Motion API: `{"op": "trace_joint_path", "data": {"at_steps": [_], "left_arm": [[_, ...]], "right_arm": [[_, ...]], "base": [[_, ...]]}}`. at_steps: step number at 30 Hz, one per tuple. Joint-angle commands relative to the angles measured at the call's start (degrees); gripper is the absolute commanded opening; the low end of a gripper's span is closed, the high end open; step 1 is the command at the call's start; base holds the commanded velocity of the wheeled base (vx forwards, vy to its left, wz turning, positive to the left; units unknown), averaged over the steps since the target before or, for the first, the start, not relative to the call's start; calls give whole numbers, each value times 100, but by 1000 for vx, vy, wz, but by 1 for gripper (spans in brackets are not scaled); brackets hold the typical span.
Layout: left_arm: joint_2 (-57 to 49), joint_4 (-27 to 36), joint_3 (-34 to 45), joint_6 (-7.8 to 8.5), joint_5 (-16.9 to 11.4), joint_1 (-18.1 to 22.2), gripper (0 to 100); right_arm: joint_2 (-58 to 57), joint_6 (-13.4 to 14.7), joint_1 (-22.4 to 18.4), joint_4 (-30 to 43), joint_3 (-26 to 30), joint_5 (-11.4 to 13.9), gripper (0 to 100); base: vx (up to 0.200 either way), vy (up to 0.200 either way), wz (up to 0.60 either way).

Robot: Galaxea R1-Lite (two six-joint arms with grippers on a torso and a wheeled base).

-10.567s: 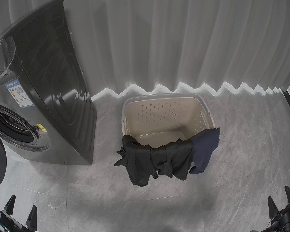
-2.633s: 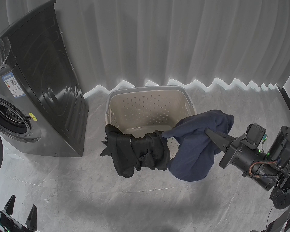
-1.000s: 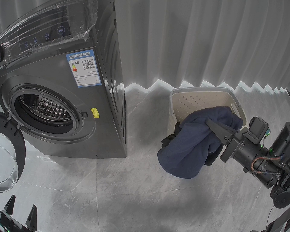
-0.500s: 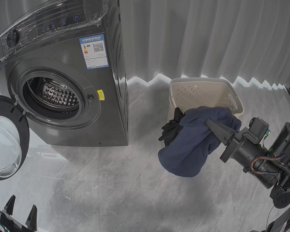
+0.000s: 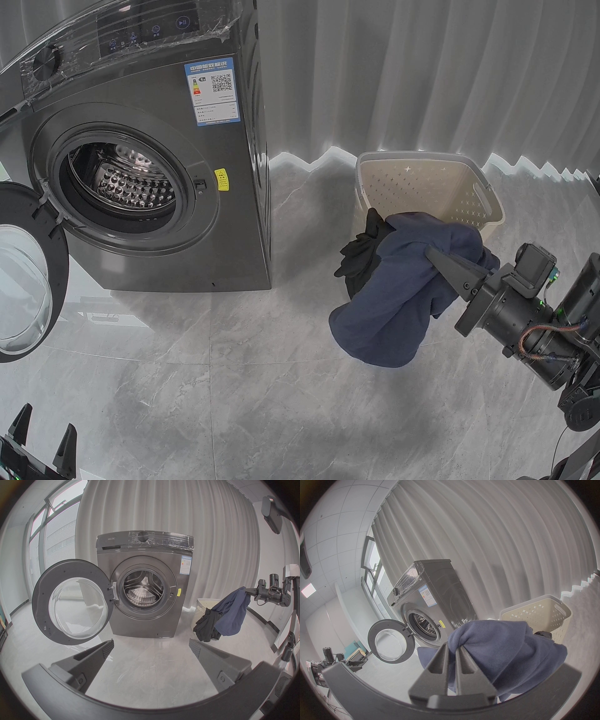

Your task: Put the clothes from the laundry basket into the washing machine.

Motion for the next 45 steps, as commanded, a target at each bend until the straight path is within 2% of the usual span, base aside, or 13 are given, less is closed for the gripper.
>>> {"op": "trace_joint_path", "data": {"at_steps": [1,25,45], "left_arm": [[-66,-2,101,-4,1,-2,100],[-66,-2,101,-4,1,-2,100],[-66,-2,101,-4,1,-2,100]], "right_arm": [[0,-1,3,-2,-4,3,0],[0,-1,-6,-2,-4,3,0],[9,-1,20,-2,14,3,0]], "base": [[0,200,0],[0,200,0],[-20,0,0]]}}
